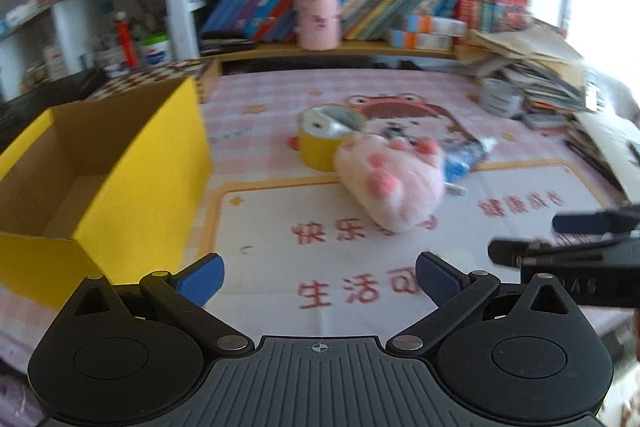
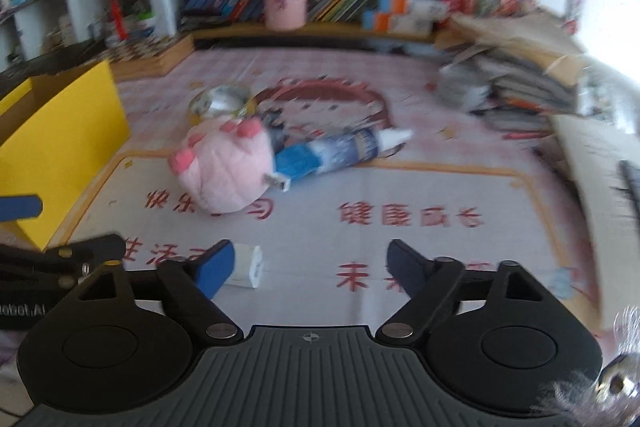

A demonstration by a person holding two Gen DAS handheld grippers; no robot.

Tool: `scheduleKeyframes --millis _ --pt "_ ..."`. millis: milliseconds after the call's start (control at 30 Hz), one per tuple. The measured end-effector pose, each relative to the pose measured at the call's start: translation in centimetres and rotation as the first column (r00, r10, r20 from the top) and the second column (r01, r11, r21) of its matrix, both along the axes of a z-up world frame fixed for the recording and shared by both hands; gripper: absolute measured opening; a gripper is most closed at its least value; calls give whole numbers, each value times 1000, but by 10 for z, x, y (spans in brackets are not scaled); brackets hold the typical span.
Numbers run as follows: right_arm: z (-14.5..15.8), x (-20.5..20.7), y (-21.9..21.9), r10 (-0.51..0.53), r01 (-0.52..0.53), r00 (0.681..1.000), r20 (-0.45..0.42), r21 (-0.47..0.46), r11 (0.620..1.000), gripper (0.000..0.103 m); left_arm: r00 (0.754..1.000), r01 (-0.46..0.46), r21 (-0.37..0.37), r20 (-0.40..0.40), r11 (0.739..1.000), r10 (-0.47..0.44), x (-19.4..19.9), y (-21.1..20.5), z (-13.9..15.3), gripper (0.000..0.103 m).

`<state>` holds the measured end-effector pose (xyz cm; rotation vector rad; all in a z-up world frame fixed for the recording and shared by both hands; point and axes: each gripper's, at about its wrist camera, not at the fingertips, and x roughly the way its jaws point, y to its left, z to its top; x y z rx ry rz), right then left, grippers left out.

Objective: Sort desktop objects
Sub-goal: 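Grasp the white plug adapter with the right gripper while the left gripper approaches the pink plush, then grasp the pink plush toy with the left gripper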

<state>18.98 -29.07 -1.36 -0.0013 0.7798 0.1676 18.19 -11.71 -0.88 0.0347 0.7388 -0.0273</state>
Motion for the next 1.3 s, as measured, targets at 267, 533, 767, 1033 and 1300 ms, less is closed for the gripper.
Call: scheduleKeyframes --millis 267,533,767,1033,1300 --pt "-26 34 29 270 -265 951 -148 51 963 44 995 -94 43 -15 995 94 9 1 4 103" --pt "-34 48 25 313 -312 939 -144 27 950 29 999 -43 33 -23 999 43 35 -18 3 103" --pt "-25 54 -13 232 -231 965 -125 16 973 27 1000 6 -26 -24 1000 -7 72 -44 -3 103" --pt "-18 59 -45 178 -179 979 -97 -7 984 27 996 19 -90 -86 996 -26 109 -62 -20 103" --pt "-17 64 -57 169 -170 982 -89 4 986 27 990 -7 -97 -142 995 -7 129 -67 -42 85"
